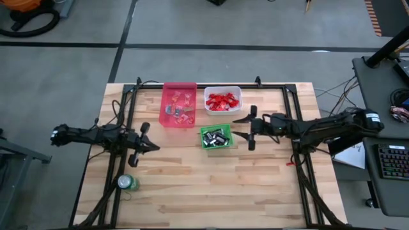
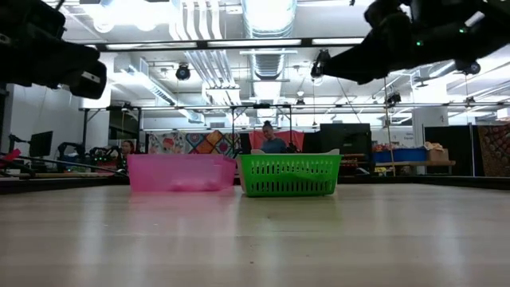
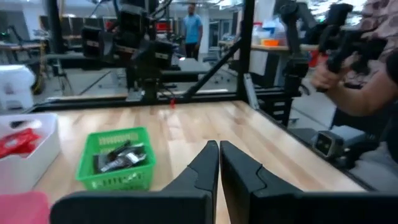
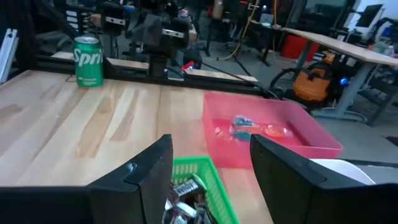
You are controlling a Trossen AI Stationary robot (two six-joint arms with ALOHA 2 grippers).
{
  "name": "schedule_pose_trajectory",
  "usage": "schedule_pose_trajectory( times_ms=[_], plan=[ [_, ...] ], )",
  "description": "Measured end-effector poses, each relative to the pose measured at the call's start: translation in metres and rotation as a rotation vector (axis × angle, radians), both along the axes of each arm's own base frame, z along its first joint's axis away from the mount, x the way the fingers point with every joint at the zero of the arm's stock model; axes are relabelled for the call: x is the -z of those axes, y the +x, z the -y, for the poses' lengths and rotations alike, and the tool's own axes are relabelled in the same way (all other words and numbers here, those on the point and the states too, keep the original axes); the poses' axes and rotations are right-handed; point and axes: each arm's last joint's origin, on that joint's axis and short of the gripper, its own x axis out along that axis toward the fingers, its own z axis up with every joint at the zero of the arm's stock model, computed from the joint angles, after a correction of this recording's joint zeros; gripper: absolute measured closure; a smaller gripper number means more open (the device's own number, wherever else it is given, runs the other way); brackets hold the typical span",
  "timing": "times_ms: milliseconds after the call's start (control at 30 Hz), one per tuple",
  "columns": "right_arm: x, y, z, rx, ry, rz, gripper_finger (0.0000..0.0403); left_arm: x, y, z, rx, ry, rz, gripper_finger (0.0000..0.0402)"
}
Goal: Sort candy
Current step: Return to Home position
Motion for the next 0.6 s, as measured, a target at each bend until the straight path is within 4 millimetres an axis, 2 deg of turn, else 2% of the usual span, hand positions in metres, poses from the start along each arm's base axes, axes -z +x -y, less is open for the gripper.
schedule_pose_trajectory(
  times_ms=[200,367,600],
  plan=[
    [0.007,-0.029,0.001,0.021,0.018,0.05,0.0197,0.003,0.003,0.0,-0.015,-0.006,-0.009,0.0402],
    [0.022,-0.053,-0.001,0.022,0.004,0.065,0.0197,0.006,0.005,-0.002,-0.097,-0.072,-0.058,0.0402],
    [0.034,-0.071,-0.003,0.04,-0.061,0.093,0.0197,0.008,0.007,-0.003,-0.134,-0.049,-0.105,0.0402]
  ],
)
